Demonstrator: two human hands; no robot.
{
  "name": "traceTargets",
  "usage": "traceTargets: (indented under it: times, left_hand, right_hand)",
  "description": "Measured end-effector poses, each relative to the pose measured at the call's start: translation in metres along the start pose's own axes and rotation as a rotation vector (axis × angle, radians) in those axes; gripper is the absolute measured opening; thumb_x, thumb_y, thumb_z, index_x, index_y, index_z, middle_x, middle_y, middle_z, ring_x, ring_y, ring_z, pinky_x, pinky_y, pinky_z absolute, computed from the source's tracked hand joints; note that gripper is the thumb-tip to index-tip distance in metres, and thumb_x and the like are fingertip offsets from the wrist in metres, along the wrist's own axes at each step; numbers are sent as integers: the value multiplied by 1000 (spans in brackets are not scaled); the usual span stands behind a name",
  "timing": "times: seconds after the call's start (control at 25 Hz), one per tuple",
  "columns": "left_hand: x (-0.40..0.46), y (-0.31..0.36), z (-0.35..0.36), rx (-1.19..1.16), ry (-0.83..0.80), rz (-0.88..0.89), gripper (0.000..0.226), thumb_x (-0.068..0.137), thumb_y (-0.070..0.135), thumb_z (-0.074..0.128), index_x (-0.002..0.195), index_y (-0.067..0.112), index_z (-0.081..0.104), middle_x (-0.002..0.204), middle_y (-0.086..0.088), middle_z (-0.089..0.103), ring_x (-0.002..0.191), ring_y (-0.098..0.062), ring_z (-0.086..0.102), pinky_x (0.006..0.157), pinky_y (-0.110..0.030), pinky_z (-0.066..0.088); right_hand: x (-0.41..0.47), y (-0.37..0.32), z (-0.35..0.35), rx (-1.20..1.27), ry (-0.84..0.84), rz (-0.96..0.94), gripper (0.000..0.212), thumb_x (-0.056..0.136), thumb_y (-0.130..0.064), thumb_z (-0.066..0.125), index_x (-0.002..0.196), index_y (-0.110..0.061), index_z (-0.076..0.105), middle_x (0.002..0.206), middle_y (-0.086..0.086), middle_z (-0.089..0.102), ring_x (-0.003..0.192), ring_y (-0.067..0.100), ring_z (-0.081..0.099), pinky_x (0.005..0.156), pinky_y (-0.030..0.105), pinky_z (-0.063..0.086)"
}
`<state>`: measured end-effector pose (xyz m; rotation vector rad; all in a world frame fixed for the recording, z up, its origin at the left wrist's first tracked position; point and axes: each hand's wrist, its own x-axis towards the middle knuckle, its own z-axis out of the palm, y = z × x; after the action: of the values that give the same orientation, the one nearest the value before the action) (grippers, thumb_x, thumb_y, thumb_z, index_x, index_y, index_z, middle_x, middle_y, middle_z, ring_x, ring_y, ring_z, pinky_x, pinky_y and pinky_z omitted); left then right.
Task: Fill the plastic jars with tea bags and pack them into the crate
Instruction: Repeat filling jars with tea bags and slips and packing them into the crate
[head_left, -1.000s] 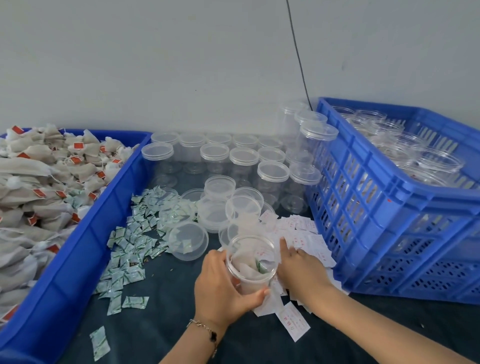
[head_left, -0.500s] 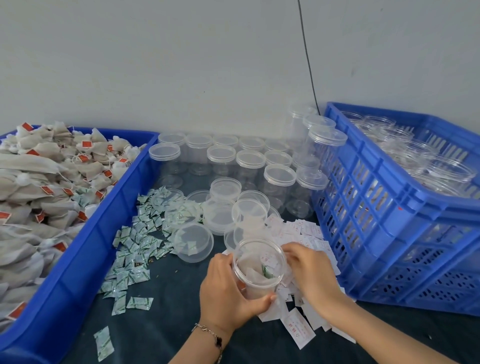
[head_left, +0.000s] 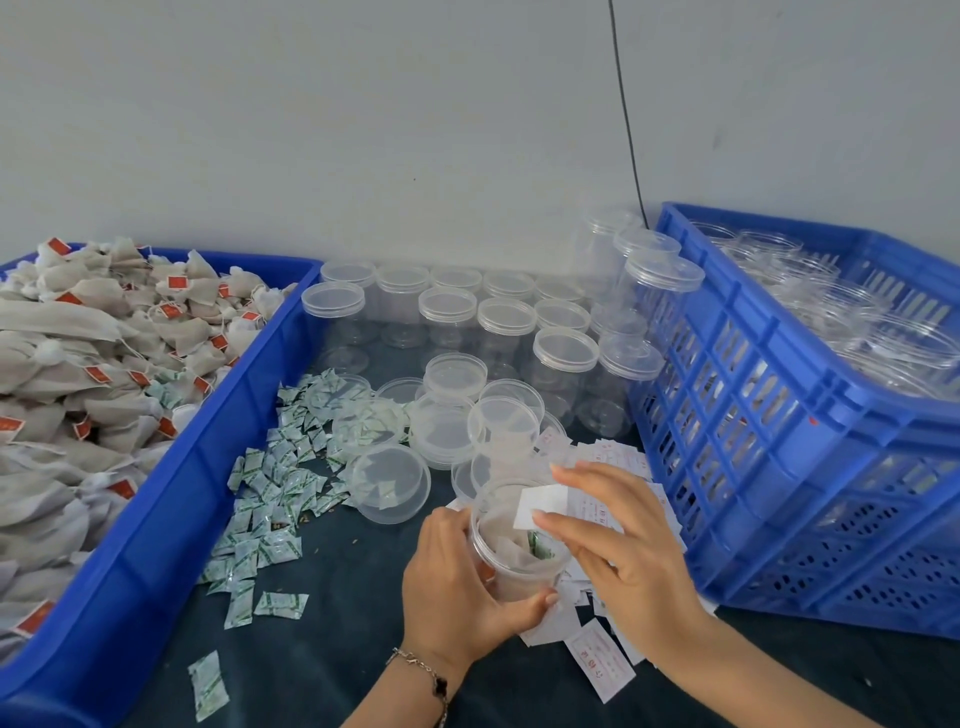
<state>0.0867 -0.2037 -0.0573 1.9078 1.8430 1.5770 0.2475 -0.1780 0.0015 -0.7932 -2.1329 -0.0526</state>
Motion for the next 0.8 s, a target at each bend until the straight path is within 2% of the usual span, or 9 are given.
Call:
traceTargets:
  times: [0.12,0.28,0.4,0.48,0.56,0.6,0.68,0.72,0.8]
  left_hand:
    - [0,0,-1,-8,-26,-12,93,66,89,40,91,1,61,82,-1,54,69,-15,57,50,-16,38]
    - [-1,1,-3,-23,-88,-50,88,64,86,47,90,3,60,82,1,52,69,-12,54,54,-3,28]
    - [0,1,-3,-9,-117,-66,83,54,78,57,90,3,60,82,2,53,68,-13,56,53,-2,28]
    - [-1,0,-3,-4,-118,-63,82,53,77,58,90,3,60,81,1,53,68,-14,56,52,-4,29]
    - [-1,-1,-3,-9,-114,-64,83,53,77,57,90,3,60,81,1,53,69,-12,54,50,-6,29]
    - [-2,-1,-3,-12,-115,-64,82,53,75,57,90,2,60,81,0,53,70,-10,52,50,-6,28]
    - [-2,-1,-2,-8,-115,-71,76,51,68,59,88,1,58,80,1,52,69,-11,52,51,-5,26]
    - [-2,-1,-2,-1,-110,-79,72,51,63,58,87,2,58,79,2,51,66,-13,54,51,-4,25]
    - [-1,-1,-1,12,-100,-98,66,50,58,56,86,3,59,80,5,50,63,-17,58,52,-5,24]
  right_hand:
    - [-3,1,-1,29,-49,13,37,76,2,63,108,-15,71,125,-6,54,118,14,49,94,34,45]
    - [-5,1,-7,49,-51,66,27,80,-3,63,103,-14,72,117,-4,60,112,7,54,89,29,48]
    - [-1,0,-11,71,-48,108,19,83,-11,62,100,-14,72,110,-7,63,106,4,55,88,26,48]
    - [7,-3,-15,90,-84,102,22,89,-22,54,102,-14,71,104,-8,67,105,0,54,91,20,44]
    - [20,-10,-20,75,-232,106,33,93,-36,45,101,-19,71,100,-11,68,108,-3,50,96,16,37]
    - [26,-14,-20,38,-384,125,46,95,-48,34,100,-21,71,102,-13,68,114,-4,45,101,19,31]
    - [34,-22,-16,-101,-745,169,84,85,-71,1,99,-24,70,112,-13,64,131,-1,25,113,34,10]
    - [36,-26,-14,-200,-880,168,97,76,-75,-9,100,-24,69,116,-11,62,136,2,15,113,41,-1]
    - [40,-33,-9,-344,-993,126,103,70,-76,-12,100,-21,70,116,-5,60,139,7,7,109,52,-13]
